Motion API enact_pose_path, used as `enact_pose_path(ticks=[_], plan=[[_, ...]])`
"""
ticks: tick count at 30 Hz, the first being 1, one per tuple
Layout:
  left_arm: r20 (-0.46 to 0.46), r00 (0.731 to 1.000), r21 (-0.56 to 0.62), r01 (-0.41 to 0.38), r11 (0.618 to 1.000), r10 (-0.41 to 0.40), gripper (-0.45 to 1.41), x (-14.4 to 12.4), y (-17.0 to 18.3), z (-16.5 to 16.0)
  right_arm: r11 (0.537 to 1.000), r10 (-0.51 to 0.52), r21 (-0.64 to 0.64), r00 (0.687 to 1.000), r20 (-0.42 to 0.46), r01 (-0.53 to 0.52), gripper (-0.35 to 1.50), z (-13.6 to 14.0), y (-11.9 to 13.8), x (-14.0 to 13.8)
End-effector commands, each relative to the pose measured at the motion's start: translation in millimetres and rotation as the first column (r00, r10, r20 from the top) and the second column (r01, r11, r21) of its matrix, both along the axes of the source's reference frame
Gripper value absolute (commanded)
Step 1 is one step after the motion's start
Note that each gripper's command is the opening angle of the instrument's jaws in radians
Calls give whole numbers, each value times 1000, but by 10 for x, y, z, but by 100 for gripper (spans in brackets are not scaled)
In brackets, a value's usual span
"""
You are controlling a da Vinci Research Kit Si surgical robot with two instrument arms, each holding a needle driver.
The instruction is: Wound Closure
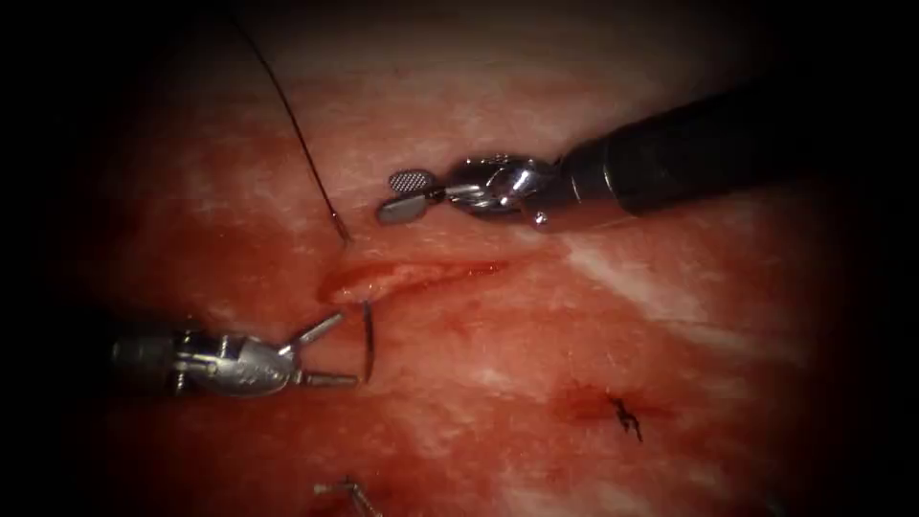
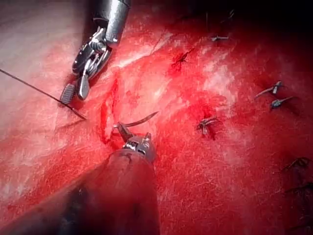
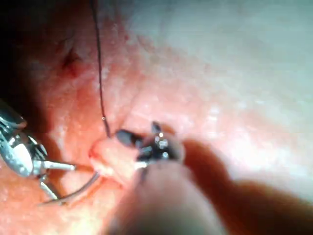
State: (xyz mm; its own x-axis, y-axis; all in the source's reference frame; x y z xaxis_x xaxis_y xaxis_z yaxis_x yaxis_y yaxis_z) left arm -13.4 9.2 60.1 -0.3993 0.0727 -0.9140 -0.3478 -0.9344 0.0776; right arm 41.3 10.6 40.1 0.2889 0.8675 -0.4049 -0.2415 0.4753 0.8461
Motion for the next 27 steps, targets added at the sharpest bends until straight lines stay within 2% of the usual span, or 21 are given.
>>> enact_pose_path(ticks=[1,12,19,22,25,26,27], plan=[[7,1000,-3,-4,1000,4,51,-9,-7,5,1000,-1,1,1000,-1,1,86,5,-5,5],[12,1000,-34,-19,999,19,51,-35,-7,17,1000,1,-7,1000,-2,-1,86,8,-5,6],[15,1000,-37,-21,999,22,41,-39,-3,27,1000,2,-13,1000,-4,-2,84,8,-5,8],[17,999,-43,-30,999,31,17,-34,-2,30,1000,3,-13,1000,-3,-3,84,8,-5,8],[27,999,-22,-23,1000,23,-33,-29,-2,30,1000,5,-14,1000,-1,-5,84,8,-5,8],[36,999,-1,-15,1000,15,-45,-28,-2,30,1000,5,-14,1000,-1,-5,84,8,-5,8],[41,999,16,-11,1000,11,-45,-27,-2,29,1000,5,-14,1000,-1,-5,84,8,-5,8]])
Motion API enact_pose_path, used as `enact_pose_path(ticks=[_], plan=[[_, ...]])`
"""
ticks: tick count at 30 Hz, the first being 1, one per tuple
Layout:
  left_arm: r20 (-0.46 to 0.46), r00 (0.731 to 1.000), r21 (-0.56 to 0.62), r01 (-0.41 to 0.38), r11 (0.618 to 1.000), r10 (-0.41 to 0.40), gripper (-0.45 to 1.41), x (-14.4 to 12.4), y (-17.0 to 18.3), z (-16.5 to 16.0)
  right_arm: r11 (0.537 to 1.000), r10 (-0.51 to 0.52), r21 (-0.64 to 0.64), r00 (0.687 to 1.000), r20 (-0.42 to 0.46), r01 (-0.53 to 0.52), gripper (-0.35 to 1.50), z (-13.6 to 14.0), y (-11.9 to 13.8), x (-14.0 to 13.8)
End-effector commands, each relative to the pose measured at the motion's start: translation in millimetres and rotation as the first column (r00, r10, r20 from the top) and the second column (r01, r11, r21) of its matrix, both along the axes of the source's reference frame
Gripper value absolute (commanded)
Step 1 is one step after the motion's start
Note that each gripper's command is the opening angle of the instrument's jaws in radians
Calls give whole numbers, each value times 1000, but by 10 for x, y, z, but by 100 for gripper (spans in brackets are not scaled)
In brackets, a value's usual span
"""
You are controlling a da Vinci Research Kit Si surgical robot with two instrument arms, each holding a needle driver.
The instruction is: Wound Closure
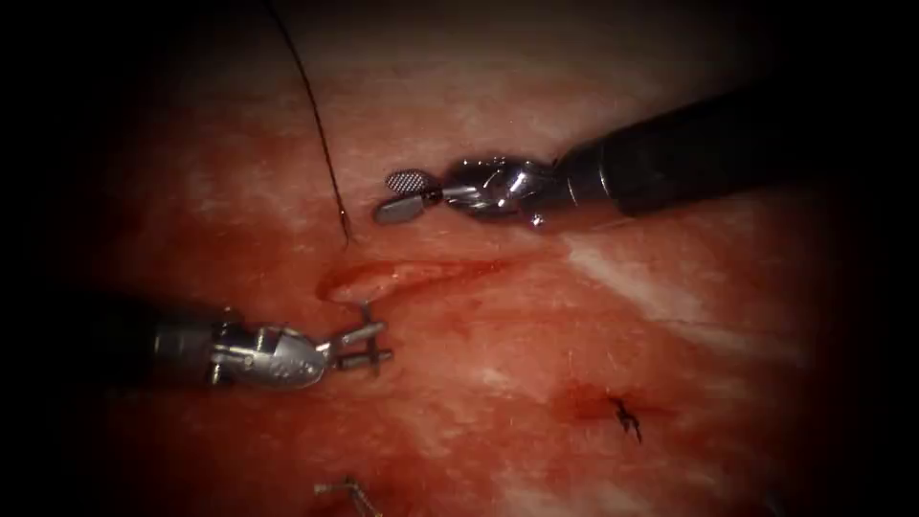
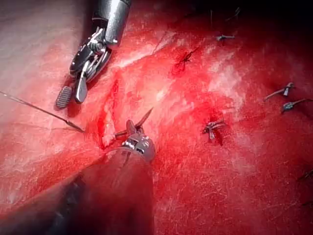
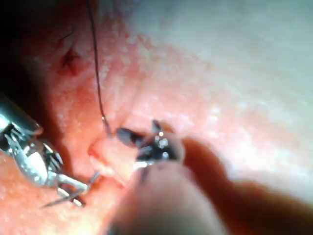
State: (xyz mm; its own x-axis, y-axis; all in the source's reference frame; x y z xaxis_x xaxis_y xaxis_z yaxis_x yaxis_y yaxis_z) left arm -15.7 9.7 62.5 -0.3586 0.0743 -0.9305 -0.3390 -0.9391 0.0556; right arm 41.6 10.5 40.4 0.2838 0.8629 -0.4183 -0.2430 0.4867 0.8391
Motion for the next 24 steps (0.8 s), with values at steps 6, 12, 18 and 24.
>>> enact_pose_path(ticks=[6,12,18,24], plan=[[100,994,196,21,980,-41,-45,-5,-11,-8,1000,0,1,1000,1,0,84,5,-4,5],[235,971,383,-43,923,-52,-45,-4,-8,-39,1000,1,-1,1000,1,-1,84,6,-5,7],[364,925,563,-126,817,-109,-45,2,-5,-69,1000,2,-4,1000,3,-2,83,8,-8,9],[439,886,669,-215,712,-146,-45,8,-7,-93,1000,1,-5,1000,2,-1,83,8,-11,9]])
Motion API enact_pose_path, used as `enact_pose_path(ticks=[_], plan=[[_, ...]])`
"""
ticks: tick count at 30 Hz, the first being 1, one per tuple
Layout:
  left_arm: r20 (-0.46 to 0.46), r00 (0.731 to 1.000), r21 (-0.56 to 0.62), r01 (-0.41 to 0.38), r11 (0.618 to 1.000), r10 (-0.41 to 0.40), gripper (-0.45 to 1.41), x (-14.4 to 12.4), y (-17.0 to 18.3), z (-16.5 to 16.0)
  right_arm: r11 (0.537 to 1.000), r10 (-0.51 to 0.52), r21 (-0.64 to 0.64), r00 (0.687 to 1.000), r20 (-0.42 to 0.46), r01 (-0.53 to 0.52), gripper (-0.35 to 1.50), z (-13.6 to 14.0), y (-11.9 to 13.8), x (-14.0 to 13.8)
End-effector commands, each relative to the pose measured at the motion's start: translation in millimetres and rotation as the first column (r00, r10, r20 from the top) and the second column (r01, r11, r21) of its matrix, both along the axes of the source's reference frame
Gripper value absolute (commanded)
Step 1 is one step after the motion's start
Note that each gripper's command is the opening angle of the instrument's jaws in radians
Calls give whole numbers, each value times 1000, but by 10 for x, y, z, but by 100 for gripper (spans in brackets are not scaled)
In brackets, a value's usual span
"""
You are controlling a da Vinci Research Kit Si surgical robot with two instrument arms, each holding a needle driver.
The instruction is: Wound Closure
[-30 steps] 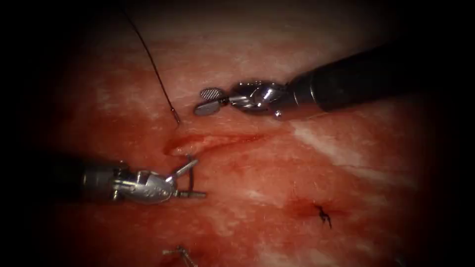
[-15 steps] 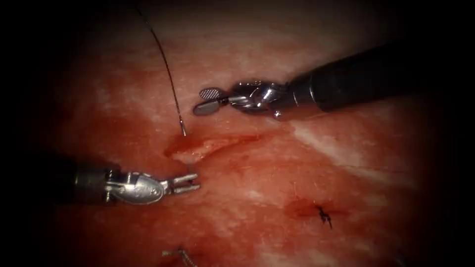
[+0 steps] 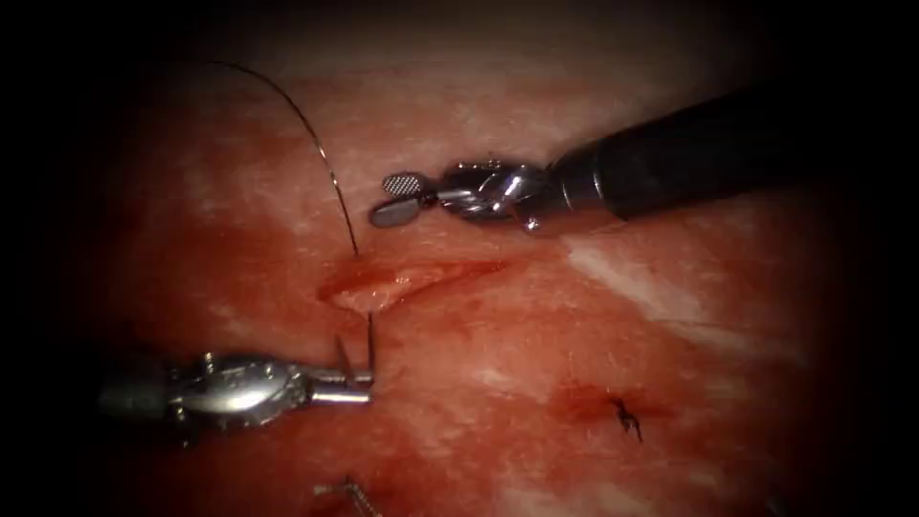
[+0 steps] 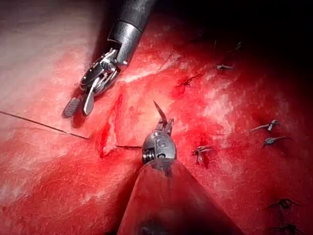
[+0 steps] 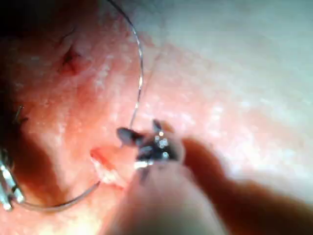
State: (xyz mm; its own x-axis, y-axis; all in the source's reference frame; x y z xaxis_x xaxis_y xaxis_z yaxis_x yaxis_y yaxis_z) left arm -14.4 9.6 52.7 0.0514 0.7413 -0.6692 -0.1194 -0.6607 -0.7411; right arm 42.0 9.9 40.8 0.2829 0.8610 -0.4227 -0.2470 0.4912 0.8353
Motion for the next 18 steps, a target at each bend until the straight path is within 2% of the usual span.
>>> enact_pose_path(ticks=[1,4,5,6,7,12,14,18], plan=[[6,1000,6,-11,1000,11,-45,-3,-7,1,1000,-2,0,1000,-1,2,83,4,-6,4],[14,1000,-27,-25,999,25,-45,-2,-9,-9,1000,-4,0,1000,-2,4,83,4,-8,2],[9,1000,-67,-28,997,28,-45,-2,-9,-13,1000,-5,-1,1000,-2,5,83,4,-9,1],[-18,999,-174,-30,984,27,-45,-2,-11,-19,1000,-6,-1,1000,-3,6,83,3,-10,-1],[-38,999,-232,-43,972,35,-45,-2,-11,-24,1000,-8,-1,1000,-4,8,83,2,-11,-2],[-104,994,-457,-67,887,22,-45,-4,-7,-42,1000,-11,-1,1000,-6,11,83,-5,-21,-4],[-161,987,-561,-81,824,-13,-45,-3,2,-52,1000,-14,1,1000,-8,14,79,-12,-26,-6],[-230,971,-656,-109,747,-60,-45,4,20,-59,1000,-21,-5,1000,-13,21,79,-21,-29,-10]])
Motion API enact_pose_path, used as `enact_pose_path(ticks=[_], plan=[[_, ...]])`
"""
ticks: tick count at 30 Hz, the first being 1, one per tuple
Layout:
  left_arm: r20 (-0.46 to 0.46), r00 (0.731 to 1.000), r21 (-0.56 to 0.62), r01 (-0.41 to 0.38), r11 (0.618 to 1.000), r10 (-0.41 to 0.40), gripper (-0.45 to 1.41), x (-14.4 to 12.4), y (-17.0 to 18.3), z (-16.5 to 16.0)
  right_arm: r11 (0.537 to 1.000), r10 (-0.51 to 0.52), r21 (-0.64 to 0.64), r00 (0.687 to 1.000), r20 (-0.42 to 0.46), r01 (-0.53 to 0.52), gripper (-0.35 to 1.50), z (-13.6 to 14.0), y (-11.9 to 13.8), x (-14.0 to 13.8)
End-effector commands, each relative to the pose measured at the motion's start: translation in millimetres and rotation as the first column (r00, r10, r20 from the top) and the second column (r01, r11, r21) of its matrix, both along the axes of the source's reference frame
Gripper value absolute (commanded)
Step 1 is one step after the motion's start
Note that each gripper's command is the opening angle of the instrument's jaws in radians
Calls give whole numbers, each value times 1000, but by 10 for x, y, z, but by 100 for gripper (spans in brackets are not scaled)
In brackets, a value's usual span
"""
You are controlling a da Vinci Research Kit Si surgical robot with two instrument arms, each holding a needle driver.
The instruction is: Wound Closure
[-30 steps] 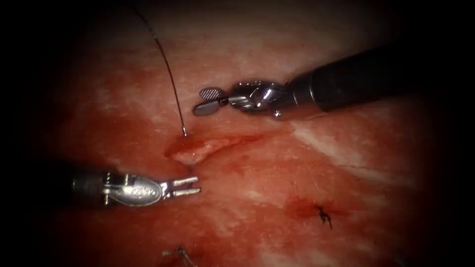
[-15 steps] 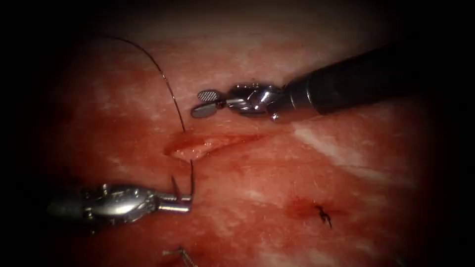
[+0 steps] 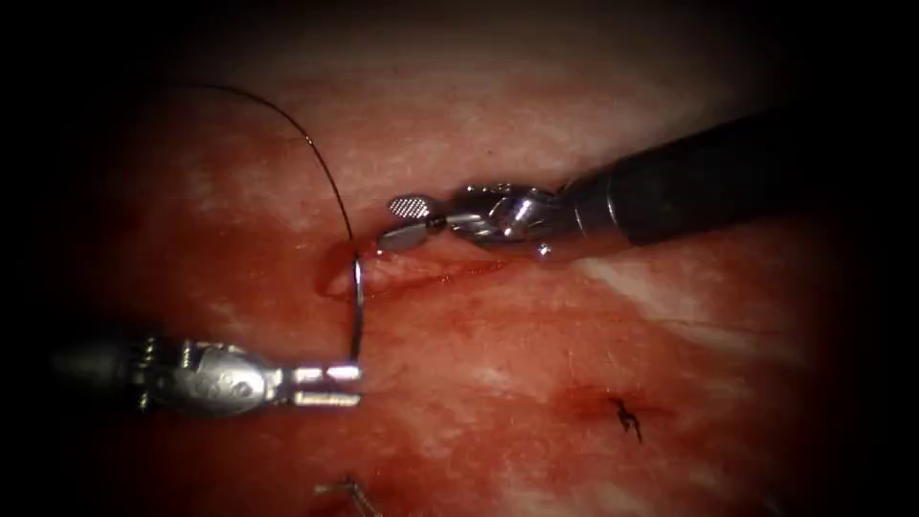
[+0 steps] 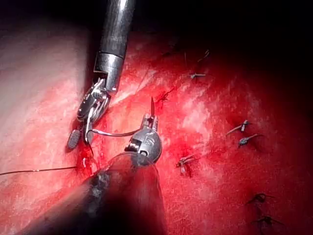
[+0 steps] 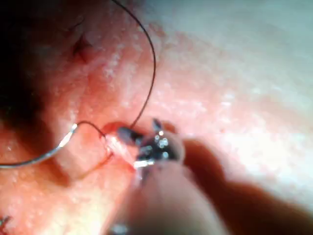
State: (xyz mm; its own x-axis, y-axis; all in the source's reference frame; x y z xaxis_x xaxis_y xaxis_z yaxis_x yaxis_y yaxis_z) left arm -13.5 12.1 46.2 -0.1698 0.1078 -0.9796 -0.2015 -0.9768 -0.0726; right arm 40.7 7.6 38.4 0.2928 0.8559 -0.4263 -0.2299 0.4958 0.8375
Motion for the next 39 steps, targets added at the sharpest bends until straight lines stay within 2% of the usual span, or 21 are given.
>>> enact_pose_path(ticks=[1,5,11,13,18,20,21,27,33,37,39], plan=[[-17,1000,-13,5,1000,-5,-45,-3,-1,5,1000,-7,-8,1000,-4,7,79,0,-5,2],[-41,999,-40,19,999,-21,-45,6,13,3,998,-27,-54,1000,-15,26,76,-9,1,-4],[-52,998,-61,36,997,-39,-45,18,44,-2,997,-34,-64,999,-18,33,61,-9,2,-10],[-54,998,-58,37,998,-40,-45,21,55,-3,997,-35,-63,999,-19,34,49,-10,2,-12],[-45,997,-69,66,995,-69,-45,33,80,-2,997,-30,-66,999,-28,28,35,-13,5,-20],[-48,996,-73,70,995,-74,-45,35,83,-1,1000,9,-9,1000,-26,-10,32,-17,8,-23],[-53,995,-88,76,993,-81,-45,35,82,3,996,59,63,998,-29,-57,29,-23,9,-26],[-70,993,-122,81,989,-90,-45,26,70,21,986,96,142,995,-35,-90,32,-38,9,-29],[-90,990,-150,91,984,-106,-45,5,47,41,936,171,321,983,-60,-143,34,-59,3,-31],[-98,990,-167,80,983,-98,-45,-8,34,48,907,186,397,979,-78,-141,42,-66,-6,-26],[-107,990,-175,74,982,-93,-45,-15,30,51,896,198,418,977,-81,-147,52,-68,-9,-23]])
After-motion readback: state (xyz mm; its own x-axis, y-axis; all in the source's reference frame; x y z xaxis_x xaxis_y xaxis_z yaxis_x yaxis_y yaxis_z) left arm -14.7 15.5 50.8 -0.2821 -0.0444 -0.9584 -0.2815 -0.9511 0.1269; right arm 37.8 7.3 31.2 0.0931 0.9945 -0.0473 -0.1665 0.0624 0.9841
